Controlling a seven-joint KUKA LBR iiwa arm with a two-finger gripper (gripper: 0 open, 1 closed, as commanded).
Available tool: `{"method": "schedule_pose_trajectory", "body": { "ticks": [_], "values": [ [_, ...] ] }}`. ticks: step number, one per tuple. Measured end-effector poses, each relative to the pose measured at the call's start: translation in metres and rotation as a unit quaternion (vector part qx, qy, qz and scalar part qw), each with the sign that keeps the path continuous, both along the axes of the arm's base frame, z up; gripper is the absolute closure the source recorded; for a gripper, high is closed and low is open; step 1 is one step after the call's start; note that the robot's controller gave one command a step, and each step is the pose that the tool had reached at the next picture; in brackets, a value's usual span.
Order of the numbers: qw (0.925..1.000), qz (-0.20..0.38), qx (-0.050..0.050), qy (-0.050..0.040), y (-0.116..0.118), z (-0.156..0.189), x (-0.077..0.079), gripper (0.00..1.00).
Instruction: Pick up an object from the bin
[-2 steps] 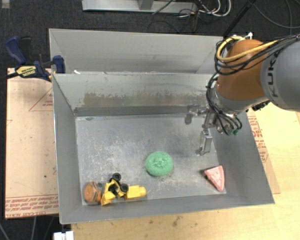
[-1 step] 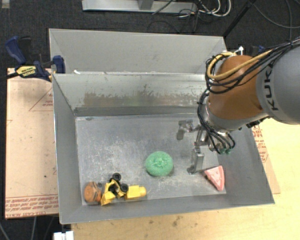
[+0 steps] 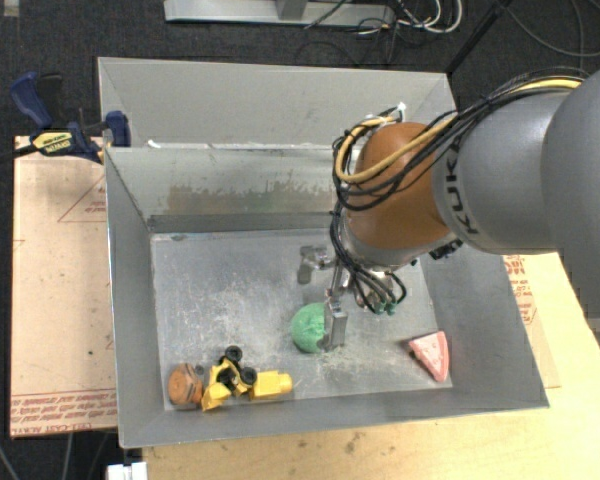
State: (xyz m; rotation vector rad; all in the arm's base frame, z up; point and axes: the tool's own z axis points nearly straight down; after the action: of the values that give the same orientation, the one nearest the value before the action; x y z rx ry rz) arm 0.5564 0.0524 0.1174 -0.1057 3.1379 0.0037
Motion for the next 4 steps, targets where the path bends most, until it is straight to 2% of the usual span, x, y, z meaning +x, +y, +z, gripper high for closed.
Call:
{"method": "schedule_pose_trajectory", "body": {
  "ticks": [1, 2, 4],
  "values": [
    [0.999, 0.046, -0.001, 0.0029, -0.012, -0.05, -0.034, 0.0],
    [0.9998, -0.022, -0.001, 0.0, -0.019, -0.048, -0.019, 1.0],
    [0.9998, -0.021, -0.001, -0.0001, -0.019, -0.047, -0.019, 1.0]
  ]
}}
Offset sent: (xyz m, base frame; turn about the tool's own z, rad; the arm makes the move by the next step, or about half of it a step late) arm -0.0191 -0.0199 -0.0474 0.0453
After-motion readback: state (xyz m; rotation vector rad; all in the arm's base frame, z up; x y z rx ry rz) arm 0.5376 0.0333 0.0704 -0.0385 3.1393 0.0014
